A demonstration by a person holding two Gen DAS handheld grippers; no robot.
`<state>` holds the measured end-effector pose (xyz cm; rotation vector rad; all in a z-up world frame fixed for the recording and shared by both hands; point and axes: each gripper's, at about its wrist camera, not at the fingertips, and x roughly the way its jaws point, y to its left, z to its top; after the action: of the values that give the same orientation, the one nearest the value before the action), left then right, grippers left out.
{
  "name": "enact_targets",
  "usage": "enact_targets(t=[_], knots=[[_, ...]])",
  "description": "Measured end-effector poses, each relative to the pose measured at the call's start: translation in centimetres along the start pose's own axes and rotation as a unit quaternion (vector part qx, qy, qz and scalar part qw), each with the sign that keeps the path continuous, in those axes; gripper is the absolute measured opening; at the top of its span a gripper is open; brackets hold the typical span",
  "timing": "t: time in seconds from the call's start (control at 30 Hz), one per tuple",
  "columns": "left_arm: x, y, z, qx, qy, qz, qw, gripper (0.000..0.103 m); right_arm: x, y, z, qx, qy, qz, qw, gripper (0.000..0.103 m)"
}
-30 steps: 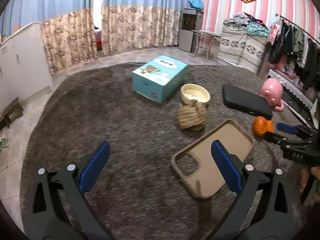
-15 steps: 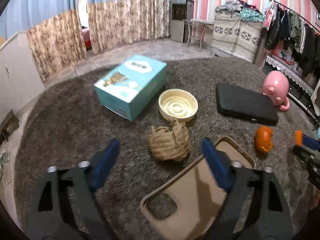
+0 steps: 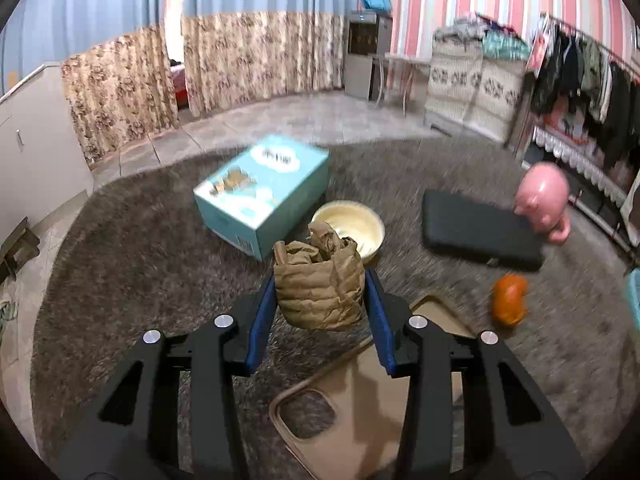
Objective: Collect trash
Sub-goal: 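Grasp the orange cup with the right tool while the left tool grasps the brown paper bag, then carry the orange cup and brown paper bag over the light-blue basket with both tools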
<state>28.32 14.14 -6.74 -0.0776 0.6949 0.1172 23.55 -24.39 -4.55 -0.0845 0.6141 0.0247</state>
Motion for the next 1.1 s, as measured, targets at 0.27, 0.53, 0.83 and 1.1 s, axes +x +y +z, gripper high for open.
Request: enact_targets(t=[0.27, 0.53, 0.83, 1.1], knots=[[-5.1, -7.2, 0.9, 0.038, -0.052, -0.034, 0.9974, 0.042, -2.7, -8.3, -1.9, 0.079, -0.019, -0.062, 0.995, 0.041], [-7.4, -17.8, -0.9, 0.084, -0.066, -0.108, 0.9884, 0.042, -4.2, -15.8, -3.5, 0.128, -0.030, -0.123, 0.984, 0.041], [-8.2, -30.7, -3.4, 0.156, -0.065, -0.180, 0.9691, 0.042, -3.8, -20.1, -4.6, 0.137, -0.020, -0.155, 0.978, 0.041], [-7.9, -38.7, -6.4, 0.206, -0.048, -0.225, 0.9511, 0.042, -3.2, -23.6, -6.3, 0.169, -0.006, -0.166, 0.972, 0.041]])
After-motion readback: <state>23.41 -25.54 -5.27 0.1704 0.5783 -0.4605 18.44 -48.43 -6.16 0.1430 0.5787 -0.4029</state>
